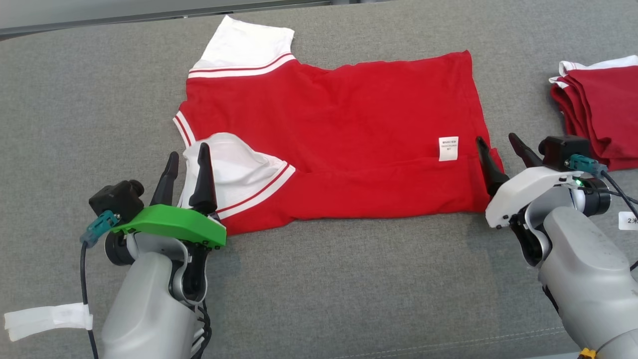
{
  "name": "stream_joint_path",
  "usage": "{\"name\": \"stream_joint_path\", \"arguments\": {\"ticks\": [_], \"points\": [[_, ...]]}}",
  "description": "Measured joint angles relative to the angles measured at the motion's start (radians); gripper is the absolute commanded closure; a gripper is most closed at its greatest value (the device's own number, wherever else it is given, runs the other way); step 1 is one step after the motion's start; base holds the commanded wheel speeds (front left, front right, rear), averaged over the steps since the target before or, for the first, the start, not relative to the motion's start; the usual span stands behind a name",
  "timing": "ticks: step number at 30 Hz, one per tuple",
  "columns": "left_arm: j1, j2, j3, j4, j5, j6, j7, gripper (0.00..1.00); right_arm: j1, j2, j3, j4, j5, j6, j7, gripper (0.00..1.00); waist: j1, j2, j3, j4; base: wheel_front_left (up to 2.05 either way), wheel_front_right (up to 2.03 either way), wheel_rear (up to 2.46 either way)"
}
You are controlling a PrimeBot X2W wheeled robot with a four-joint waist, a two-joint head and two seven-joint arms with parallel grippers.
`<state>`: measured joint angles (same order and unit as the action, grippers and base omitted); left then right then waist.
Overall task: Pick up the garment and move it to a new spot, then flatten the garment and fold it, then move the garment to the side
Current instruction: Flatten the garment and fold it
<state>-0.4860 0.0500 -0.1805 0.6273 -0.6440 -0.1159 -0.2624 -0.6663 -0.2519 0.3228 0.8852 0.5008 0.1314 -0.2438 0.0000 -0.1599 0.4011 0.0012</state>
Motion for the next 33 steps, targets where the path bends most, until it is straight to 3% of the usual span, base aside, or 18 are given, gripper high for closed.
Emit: {"name": "stream_joint_path", "arguments": {"ticks": [5, 13, 21, 33], "points": [[0.000, 0.000, -0.011, -0.038, -0.007, -0.008, 0.000, 0.00, -0.004, -0.012, -0.010, -0.018, 0.012, 0.000, -0.015, 0.00, 0.0000, 0.0000, -0.003, -0.003, 0.00, 0.00, 0.00], [0.078, 0.011, 0.027, -0.131, 0.013, -0.011, 0.000, 0.00, 0.105, -0.030, -0.152, -0.196, -0.030, 0.000, -0.019, 0.00, 0.0000, -0.0002, -0.020, -0.005, 0.00, 0.00, 0.00], [0.223, 0.028, 0.047, -0.176, 0.011, -0.004, 0.011, 0.00, 0.273, 0.017, -0.239, -0.353, -0.082, 0.000, -0.019, 0.00, 0.0000, -0.0002, -0.056, -0.006, 0.00, 0.00, 0.00], [0.334, 0.016, 0.048, -0.164, -0.074, 0.055, 0.109, 0.00, 0.423, 0.091, -0.304, -0.485, -0.107, 0.000, -0.019, 0.00, 0.0000, -0.0002, -0.083, -0.019, 0.00, 0.00, 0.00]]}}
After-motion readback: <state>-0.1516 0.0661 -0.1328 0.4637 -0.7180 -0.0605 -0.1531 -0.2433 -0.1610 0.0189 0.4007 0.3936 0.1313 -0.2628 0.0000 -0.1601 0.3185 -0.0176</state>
